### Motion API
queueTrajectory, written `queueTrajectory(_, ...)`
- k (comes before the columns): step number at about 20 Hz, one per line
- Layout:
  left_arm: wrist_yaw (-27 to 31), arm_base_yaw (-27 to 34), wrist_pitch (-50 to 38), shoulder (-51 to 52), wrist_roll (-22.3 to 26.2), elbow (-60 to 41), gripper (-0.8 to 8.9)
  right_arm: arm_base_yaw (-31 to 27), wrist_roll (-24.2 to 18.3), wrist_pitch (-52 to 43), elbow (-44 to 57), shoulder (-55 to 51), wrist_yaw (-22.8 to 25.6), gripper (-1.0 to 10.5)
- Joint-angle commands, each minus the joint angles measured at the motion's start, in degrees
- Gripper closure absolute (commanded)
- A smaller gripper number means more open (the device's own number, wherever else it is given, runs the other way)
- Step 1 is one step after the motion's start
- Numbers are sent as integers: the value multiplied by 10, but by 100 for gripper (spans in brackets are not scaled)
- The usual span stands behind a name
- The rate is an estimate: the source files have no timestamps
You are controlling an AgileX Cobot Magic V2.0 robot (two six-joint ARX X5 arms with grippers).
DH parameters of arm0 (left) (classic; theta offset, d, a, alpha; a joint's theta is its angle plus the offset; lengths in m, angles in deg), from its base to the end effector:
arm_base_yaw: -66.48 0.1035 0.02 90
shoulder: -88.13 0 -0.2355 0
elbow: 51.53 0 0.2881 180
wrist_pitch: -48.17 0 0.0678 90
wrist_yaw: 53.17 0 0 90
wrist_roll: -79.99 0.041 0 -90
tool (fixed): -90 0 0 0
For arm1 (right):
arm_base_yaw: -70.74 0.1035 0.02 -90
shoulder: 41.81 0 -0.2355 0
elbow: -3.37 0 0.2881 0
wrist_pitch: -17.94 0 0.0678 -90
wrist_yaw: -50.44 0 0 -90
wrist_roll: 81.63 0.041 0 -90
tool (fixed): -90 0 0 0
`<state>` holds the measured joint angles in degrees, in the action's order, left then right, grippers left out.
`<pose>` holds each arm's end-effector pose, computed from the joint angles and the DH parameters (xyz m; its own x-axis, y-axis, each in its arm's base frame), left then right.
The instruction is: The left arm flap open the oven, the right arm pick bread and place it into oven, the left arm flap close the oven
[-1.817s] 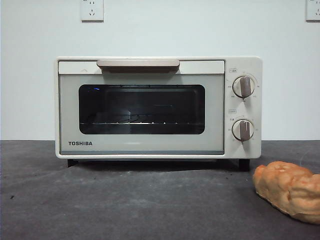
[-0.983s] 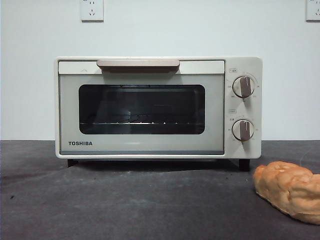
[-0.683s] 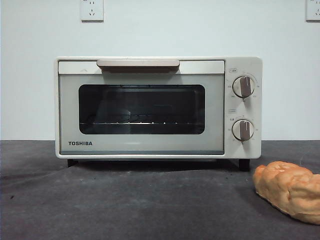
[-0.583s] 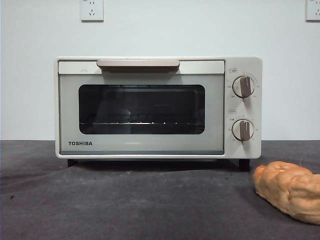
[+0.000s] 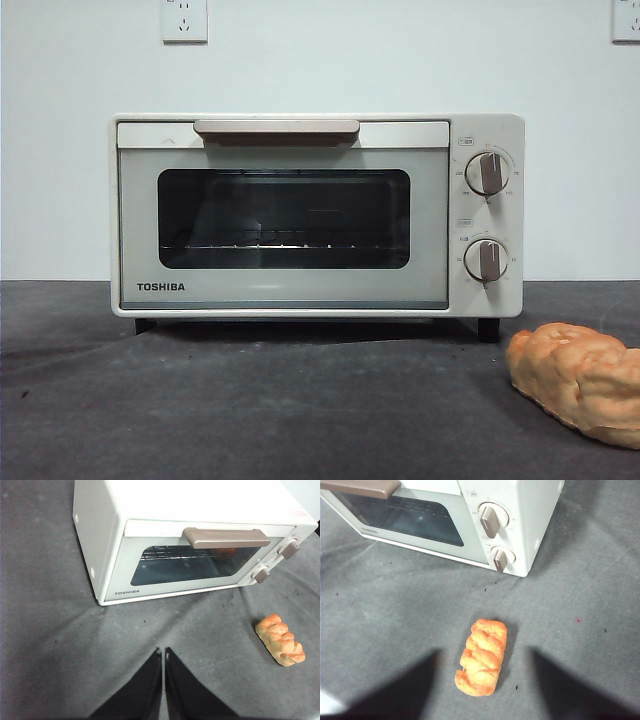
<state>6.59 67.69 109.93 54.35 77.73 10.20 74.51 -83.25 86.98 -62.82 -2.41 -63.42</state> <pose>0.1649 -0.0172 0.3120 0.7283 -0.4884 -0.4807 0.3779 0.8714 -0.3128 0.1717 0.0279 0.3120 0.6489 0.4481 -0.6149 -0.3777 0.8913 0.2509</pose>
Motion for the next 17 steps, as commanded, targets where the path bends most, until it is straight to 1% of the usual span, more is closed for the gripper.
queueTrajectory(1,-3,-1,-4,-3,7,11,797,2,11,-6,-10,2,-1,440)
queueTrajectory(4,-3,-1,-4,-3,7,11,797,2,13,-7,-10,2,-1,434)
queueTrajectory(9,-3,-1,-4,-3,7,11,797,9,42,-7,-10,15,-1,434)
queueTrajectory(13,-3,-1,-4,-3,7,11,797,48,64,-12,1,49,3,434)
queueTrajectory(17,-3,-1,-4,-3,7,11,797,97,99,-59,54,72,39,434)
